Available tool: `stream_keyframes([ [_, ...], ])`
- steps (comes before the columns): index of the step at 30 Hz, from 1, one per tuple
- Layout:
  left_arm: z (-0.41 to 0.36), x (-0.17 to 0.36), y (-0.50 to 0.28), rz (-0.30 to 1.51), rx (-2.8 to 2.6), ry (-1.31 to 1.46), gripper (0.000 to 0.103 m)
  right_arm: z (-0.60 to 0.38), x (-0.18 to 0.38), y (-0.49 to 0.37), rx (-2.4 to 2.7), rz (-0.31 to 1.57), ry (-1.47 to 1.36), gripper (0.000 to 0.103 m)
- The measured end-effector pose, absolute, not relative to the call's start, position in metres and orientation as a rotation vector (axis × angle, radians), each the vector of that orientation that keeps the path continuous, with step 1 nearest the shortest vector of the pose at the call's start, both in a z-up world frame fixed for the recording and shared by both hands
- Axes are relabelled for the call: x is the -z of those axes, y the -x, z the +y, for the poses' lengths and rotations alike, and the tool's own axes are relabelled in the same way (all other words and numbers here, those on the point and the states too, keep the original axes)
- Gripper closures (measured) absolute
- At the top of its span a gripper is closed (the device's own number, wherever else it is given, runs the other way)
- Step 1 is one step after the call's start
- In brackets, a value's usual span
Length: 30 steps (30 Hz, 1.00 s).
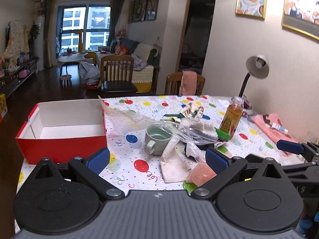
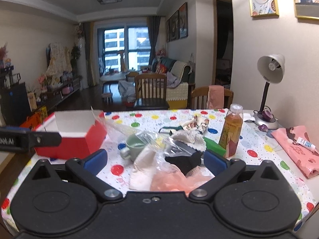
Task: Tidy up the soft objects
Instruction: 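Grasp the peach mesh sponge with the right gripper while the left grasps the clear bag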
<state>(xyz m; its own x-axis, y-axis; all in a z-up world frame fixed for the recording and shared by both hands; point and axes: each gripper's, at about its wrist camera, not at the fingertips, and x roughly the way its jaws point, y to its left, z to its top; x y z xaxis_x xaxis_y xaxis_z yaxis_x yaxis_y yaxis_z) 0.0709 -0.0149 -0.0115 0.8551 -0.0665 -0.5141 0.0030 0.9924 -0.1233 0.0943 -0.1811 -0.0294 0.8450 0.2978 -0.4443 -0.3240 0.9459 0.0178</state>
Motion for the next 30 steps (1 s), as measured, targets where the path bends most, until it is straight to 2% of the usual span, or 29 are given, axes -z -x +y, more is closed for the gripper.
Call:
stream_keyframes([
  [10,-0.040,0.037,-0.130,0.627,0.038,0.106,0.000,-0.195,0.070,-0.136,-0.429,0.579,0.164,0.001],
  [30,-0.100,0.104,-0.271,0.896,0.105,0.134,0.000,-0.191,0.140,-0.213,-0.643,0.717,0.389,0.010],
])
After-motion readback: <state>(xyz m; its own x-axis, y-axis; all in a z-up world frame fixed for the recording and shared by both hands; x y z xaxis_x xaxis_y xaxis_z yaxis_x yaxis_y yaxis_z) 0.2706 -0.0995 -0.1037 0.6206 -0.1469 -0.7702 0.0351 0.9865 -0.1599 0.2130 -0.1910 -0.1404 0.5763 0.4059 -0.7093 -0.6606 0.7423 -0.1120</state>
